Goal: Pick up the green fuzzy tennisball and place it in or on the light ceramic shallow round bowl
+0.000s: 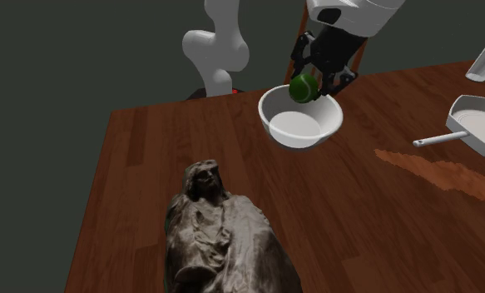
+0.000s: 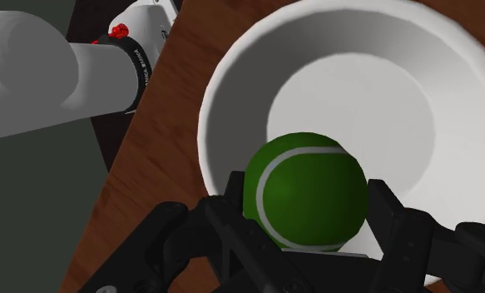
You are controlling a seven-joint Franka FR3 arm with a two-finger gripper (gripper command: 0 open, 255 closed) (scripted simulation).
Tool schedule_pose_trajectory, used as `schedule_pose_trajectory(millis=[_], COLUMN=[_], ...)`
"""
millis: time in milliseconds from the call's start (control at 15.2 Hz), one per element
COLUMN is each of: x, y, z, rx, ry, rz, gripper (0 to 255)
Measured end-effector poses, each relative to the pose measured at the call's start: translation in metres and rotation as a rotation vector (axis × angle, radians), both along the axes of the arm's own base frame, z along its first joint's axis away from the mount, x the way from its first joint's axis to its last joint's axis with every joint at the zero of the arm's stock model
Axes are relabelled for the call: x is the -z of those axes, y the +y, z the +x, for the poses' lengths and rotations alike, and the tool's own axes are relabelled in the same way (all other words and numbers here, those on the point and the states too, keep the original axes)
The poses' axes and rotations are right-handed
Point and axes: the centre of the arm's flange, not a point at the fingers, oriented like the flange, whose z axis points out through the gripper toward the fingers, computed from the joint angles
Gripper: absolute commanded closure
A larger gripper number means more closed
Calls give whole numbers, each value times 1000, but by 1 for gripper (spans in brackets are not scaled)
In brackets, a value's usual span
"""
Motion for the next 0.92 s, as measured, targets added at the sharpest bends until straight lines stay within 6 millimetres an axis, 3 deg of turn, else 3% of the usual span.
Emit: schedule_pose_trajectory(millis=[330, 792, 858, 924], x=[26, 30, 30, 30], y=[1, 0, 0, 0], z=[-1, 0, 0, 0], rx=[0, 0, 0, 0], ry=[0, 0, 0, 0], rz=[0, 0, 0, 0], gripper=[255, 255, 0, 0])
